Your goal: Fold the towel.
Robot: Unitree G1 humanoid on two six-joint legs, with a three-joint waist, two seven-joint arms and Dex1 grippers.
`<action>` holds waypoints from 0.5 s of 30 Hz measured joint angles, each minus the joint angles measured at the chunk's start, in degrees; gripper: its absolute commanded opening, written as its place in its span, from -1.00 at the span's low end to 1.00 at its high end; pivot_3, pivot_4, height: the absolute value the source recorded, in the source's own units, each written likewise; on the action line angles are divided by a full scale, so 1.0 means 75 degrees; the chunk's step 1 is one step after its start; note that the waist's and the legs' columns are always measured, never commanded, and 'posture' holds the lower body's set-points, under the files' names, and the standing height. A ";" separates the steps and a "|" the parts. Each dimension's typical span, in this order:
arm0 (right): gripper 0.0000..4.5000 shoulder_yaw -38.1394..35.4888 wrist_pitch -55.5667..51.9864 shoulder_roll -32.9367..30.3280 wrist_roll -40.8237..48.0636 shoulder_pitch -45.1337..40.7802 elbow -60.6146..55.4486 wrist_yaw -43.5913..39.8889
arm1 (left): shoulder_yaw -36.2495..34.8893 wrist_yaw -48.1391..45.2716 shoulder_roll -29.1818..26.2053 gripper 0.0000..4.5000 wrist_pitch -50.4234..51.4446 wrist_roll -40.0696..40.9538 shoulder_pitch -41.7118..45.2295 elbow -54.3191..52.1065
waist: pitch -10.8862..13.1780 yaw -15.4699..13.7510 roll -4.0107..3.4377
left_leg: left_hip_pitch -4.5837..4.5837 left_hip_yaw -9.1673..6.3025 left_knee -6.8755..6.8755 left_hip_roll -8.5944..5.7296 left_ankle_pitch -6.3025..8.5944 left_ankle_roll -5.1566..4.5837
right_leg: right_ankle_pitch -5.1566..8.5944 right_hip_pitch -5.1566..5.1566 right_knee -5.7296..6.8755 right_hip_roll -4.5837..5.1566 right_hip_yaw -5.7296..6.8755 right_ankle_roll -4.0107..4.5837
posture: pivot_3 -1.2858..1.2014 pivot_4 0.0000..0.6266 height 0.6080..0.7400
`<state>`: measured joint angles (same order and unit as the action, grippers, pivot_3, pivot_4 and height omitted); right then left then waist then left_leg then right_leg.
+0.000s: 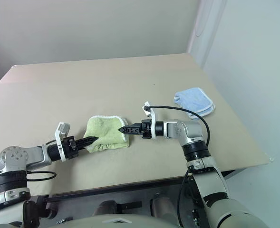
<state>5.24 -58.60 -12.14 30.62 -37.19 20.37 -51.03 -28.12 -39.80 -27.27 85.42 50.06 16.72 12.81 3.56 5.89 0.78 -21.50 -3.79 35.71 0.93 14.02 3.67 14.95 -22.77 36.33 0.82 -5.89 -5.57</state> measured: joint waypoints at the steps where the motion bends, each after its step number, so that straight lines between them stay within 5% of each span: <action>1: 1.00 0.0000 0.0008 0.0002 0.0000 0.0000 0.0000 0.0000 | -0.0027 0.0016 -0.0043 -1.00 -0.0001 0.0018 0.0000 -0.0004 | 0.0000 0.0007 0.0000 | 0.0000 0.0000 -0.0003 0.0000 0.0000 0.0000 | 0.0000 -0.0002 0.0000 -0.0001 0.0000 0.0000 | 0.03 -1.00 1.00; 15: 1.00 0.0003 0.0165 0.0056 0.0005 0.0127 -0.0009 -0.0062 | -0.1265 0.0210 -0.1296 -1.00 0.0039 0.0131 0.0575 0.0373 | 0.0003 0.0191 0.0004 | -0.0001 -0.0001 -0.0023 0.0004 0.0000 0.0000 | -0.0002 -0.0012 -0.0004 -0.0003 0.0000 -0.0002 | 0.03 -1.00 1.00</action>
<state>5.26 -57.37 -11.72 30.66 -36.23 20.30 -51.50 -37.60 -38.23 -36.99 85.71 51.04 21.03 15.60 3.58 7.32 0.82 -21.51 -3.79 35.54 0.95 14.01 3.67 14.94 -22.86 36.30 0.80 -5.89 -5.59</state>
